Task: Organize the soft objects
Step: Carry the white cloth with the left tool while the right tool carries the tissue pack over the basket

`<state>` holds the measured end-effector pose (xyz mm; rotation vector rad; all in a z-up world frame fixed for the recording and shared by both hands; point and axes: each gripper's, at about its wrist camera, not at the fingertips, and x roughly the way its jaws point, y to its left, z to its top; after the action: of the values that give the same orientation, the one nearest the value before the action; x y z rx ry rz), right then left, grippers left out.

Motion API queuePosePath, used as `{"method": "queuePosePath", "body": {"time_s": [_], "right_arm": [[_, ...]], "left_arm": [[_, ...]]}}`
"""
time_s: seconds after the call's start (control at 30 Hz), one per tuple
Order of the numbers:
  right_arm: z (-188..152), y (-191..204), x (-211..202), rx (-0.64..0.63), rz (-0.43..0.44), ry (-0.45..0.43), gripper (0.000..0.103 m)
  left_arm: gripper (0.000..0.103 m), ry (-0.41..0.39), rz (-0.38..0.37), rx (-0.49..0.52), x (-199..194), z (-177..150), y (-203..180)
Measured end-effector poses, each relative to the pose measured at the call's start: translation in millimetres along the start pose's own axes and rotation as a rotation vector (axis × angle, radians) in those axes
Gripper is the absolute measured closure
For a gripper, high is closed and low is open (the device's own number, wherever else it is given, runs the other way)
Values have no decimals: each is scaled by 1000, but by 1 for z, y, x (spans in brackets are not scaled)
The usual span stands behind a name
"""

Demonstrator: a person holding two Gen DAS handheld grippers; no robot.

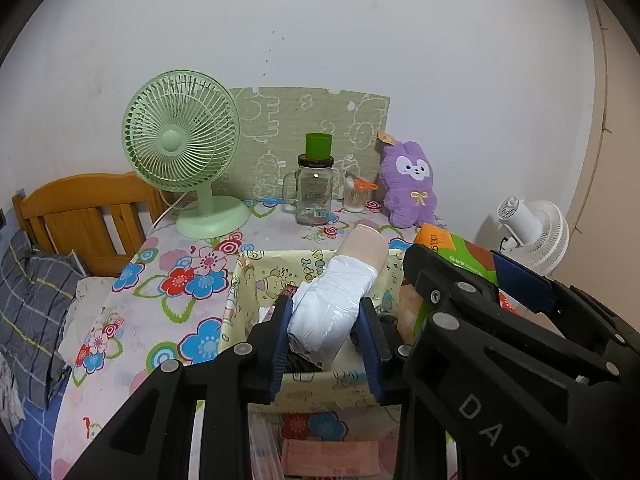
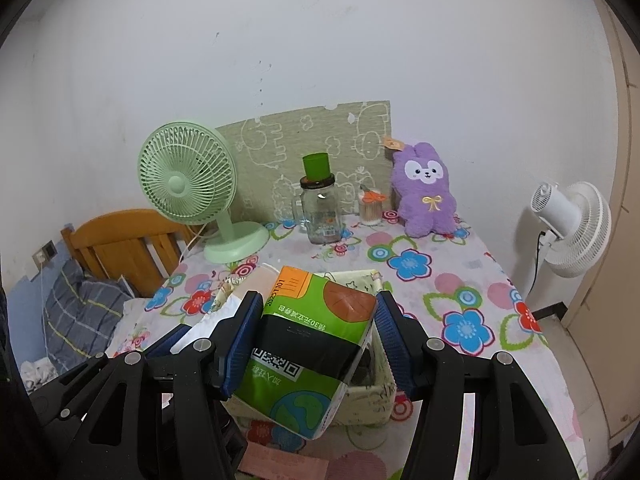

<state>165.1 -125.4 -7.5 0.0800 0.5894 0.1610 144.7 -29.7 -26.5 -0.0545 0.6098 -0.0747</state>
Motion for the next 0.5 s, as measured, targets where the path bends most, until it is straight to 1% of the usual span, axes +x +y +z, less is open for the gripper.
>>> {"method": "queuePosePath", "body": {"time_s": [0.27,0.5], "right_arm": [[8,-1,21,-3,16,4,42],[11,-2,44,-14,19,16,43]], "left_arm": [[71,2,8,0,17,9,3],[71,29,-1,-9,42,13,9]]}}
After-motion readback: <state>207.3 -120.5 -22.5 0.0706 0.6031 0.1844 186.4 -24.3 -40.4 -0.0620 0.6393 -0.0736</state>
